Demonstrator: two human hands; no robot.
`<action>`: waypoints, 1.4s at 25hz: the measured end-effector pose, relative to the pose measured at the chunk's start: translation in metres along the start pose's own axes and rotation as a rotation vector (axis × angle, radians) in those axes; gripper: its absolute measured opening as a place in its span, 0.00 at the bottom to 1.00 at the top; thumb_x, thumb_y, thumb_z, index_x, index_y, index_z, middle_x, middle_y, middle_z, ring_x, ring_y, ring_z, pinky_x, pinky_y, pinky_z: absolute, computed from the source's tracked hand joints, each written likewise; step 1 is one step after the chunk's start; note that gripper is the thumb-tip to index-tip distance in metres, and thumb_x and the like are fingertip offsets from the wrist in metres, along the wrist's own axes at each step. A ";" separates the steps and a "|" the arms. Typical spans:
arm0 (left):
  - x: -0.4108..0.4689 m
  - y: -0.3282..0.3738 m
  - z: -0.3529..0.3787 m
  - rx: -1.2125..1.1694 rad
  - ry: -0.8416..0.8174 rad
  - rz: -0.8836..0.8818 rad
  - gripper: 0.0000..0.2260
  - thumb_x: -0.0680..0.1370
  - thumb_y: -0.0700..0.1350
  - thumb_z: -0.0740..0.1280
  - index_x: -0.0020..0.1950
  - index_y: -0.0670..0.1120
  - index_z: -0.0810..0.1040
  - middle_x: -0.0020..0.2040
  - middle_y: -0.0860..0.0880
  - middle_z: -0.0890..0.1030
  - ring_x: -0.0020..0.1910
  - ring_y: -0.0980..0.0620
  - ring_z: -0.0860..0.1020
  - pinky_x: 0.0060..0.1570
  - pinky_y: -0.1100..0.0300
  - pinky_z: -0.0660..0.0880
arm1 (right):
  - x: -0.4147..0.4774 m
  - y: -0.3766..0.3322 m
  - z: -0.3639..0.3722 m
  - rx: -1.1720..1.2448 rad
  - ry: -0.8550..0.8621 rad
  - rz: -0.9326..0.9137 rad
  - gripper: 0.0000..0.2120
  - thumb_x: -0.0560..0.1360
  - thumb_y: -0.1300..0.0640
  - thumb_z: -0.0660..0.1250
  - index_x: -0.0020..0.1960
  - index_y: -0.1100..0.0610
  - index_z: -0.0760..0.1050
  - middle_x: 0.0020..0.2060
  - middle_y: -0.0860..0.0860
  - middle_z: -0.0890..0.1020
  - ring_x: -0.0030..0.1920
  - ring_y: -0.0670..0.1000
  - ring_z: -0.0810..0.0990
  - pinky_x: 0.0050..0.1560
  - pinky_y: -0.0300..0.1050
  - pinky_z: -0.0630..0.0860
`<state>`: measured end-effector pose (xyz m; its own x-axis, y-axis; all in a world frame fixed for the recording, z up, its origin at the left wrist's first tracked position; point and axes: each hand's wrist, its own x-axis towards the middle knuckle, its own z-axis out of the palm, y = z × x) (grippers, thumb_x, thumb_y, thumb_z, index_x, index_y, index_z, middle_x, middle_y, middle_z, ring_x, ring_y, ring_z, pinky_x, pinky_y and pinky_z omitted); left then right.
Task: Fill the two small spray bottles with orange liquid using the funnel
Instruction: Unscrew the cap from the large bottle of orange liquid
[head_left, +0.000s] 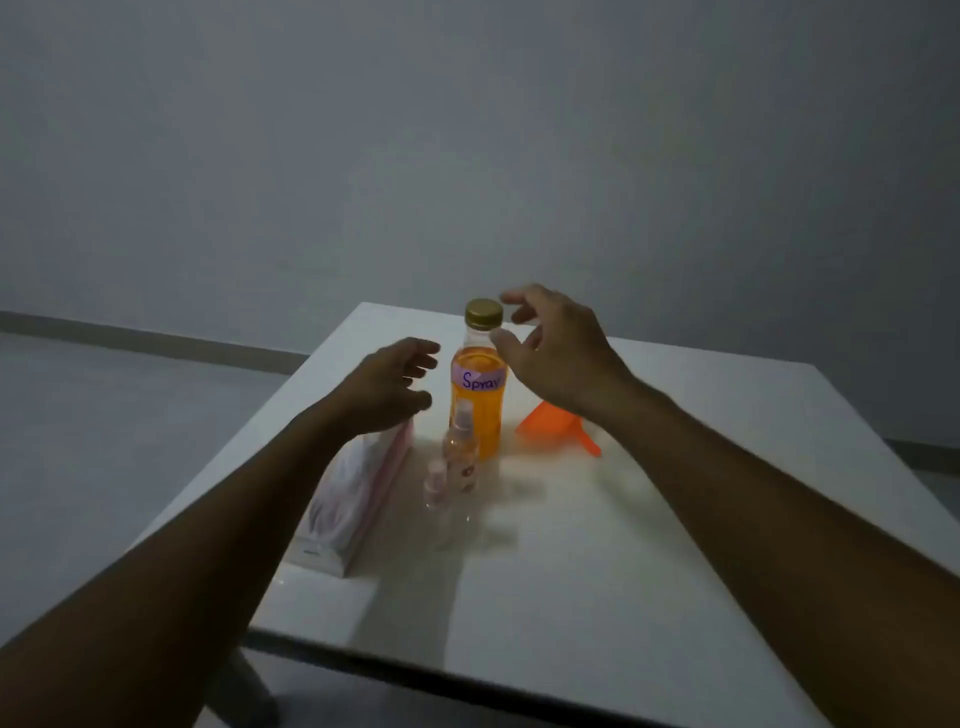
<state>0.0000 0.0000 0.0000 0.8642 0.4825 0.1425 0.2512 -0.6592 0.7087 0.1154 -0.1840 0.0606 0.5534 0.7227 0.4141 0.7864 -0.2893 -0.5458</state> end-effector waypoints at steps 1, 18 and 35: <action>0.008 -0.003 0.003 0.006 -0.107 -0.012 0.30 0.71 0.38 0.73 0.71 0.48 0.68 0.66 0.49 0.75 0.61 0.52 0.74 0.56 0.61 0.74 | 0.015 -0.002 0.001 -0.066 -0.052 -0.008 0.24 0.78 0.44 0.68 0.70 0.52 0.72 0.61 0.52 0.77 0.53 0.49 0.77 0.51 0.45 0.75; 0.048 -0.027 0.038 0.037 -0.328 0.199 0.16 0.70 0.53 0.75 0.54 0.49 0.80 0.48 0.52 0.84 0.46 0.53 0.82 0.53 0.58 0.79 | 0.087 0.003 -0.013 -0.480 -0.538 -0.429 0.19 0.77 0.64 0.70 0.65 0.49 0.80 0.56 0.45 0.78 0.53 0.47 0.78 0.50 0.44 0.79; 0.055 -0.029 0.041 0.103 -0.299 0.185 0.11 0.70 0.52 0.75 0.48 0.54 0.78 0.40 0.59 0.80 0.42 0.55 0.81 0.44 0.67 0.74 | 0.090 -0.014 -0.024 -0.488 -0.616 -0.387 0.28 0.73 0.71 0.70 0.67 0.48 0.77 0.66 0.47 0.77 0.63 0.49 0.77 0.57 0.46 0.79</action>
<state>0.0578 0.0222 -0.0408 0.9845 0.1701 0.0430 0.1082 -0.7815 0.6145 0.1610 -0.1300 0.1231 0.0878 0.9954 -0.0383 0.9959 -0.0885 -0.0171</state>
